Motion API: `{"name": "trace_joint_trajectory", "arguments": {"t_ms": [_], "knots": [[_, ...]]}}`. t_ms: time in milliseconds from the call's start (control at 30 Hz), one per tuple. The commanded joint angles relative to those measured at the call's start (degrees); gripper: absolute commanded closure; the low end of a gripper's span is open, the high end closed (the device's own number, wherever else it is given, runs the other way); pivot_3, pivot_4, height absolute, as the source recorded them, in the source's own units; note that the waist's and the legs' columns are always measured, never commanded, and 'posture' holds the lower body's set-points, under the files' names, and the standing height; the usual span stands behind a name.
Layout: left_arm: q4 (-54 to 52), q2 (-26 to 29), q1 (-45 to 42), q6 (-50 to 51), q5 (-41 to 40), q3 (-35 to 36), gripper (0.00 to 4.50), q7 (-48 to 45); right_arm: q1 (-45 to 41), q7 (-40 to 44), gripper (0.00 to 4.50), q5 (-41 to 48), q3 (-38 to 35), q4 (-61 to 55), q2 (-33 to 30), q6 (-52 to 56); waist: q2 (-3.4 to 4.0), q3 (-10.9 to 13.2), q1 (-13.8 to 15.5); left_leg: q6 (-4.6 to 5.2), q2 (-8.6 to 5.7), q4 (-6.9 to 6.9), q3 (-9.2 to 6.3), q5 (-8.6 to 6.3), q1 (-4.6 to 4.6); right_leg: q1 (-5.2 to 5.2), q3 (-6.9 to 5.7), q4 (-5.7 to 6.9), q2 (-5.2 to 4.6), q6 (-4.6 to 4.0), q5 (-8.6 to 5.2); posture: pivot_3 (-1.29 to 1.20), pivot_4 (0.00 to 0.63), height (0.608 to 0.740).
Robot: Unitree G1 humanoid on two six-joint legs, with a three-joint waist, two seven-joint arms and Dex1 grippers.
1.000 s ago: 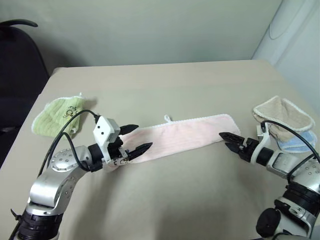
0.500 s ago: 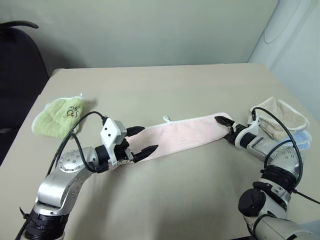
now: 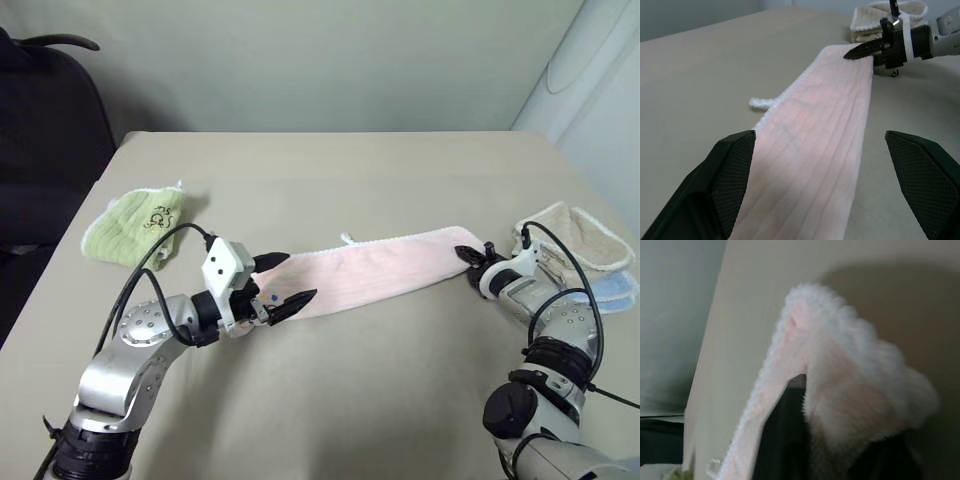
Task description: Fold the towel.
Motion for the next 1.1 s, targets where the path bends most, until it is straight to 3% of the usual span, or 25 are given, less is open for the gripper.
{"name": "trace_joint_trajectory", "arguments": {"t_ms": [33,367,633,800,933,1067,1100], "knots": [[-1.44,-0.44,0.59,-1.23,0.2,0.98,0.0,0.62,2.15,2.41,4.47,-0.73,2.08,-2.8,-4.13,-3.15,0.01,0.01,0.25,0.01,-0.01,-0.01,-0.01,-0.01,-0.04,-0.02,0.0,-0.01,-0.02,0.0,0.0,0.0,0.15,0.74],[-1.27,-0.76,2.54,-1.39,0.2,1.56,0.0,1.6,7.98,19.87,4.47,-9.22,20.29,-10.43,-17.7,-13.85,0.24,0.15,-0.39,-0.16,0.02,-0.29,0.03,0.1,-0.45,-0.52,0.01,0.02,-0.02,0.01,-0.03,0.0,0.15,0.74],[-0.33,-1.01,1.92,-1.53,0.44,1.48,0.0,1.66,9.42,39.22,4.47,-26.65,45.38,-22.46,-29.43,-33.92,0.35,0.21,-0.95,-0.19,0.09,-0.41,0.07,0.12,-0.47,-0.57,0.0,0.0,0.02,0.0,-0.03,0.0,0.15,0.74],[-0.54,-2.18,1.44,-1.39,1.01,0.71,0.0,2.25,9.68,43.67,4.47,-43.44,62.84,-22.87,-31.34,-45.78,0.33,0.2,-1.03,-0.19,0.14,-0.29,0.06,0.11,-0.48,-0.54,-0.01,-0.01,0.03,0.01,-0.03,0.0,0.15,0.74],[-1.4,-2.56,1.96,-1.11,1.07,0.9,0.0,2.87,9.8,45.17,4.47,-48.14,67.36,-20.6,-30.15,-49.43,0.34,0.21,-0.93,-0.13,0.16,-0.1,0.06,0.08,-0.56,-0.54,-0.01,0.01,0.03,0.03,-0.02,0.0,0.15,0.74],[-2.32,-2.48,3.11,-0.88,0.85,1.71,0.0,3.41,10.47,45.63,4.47,-49.2,67.08,-18.71,-28.84,-50.71,0.33,0.2,-0.97,-0.13,0.2,-0.02,0.07,0.08,-0.57,-0.53,-0.01,0.02,0.03,0.03,-0.01,0.0,0.15,0.74],[-2.55,-2.52,3.33,-0.87,0.79,1.71,0.0,3.59,10.72,46.34,4.27,-47.84,66.26,-18.81,-28.21,-49.81,0.33,0.2,-0.98,-0.13,0.21,-0.02,0.08,0.08,-0.57,-0.53,-0.02,0.02,0.03,0.03,-0.01,0.0,0.15,0.74]]}}
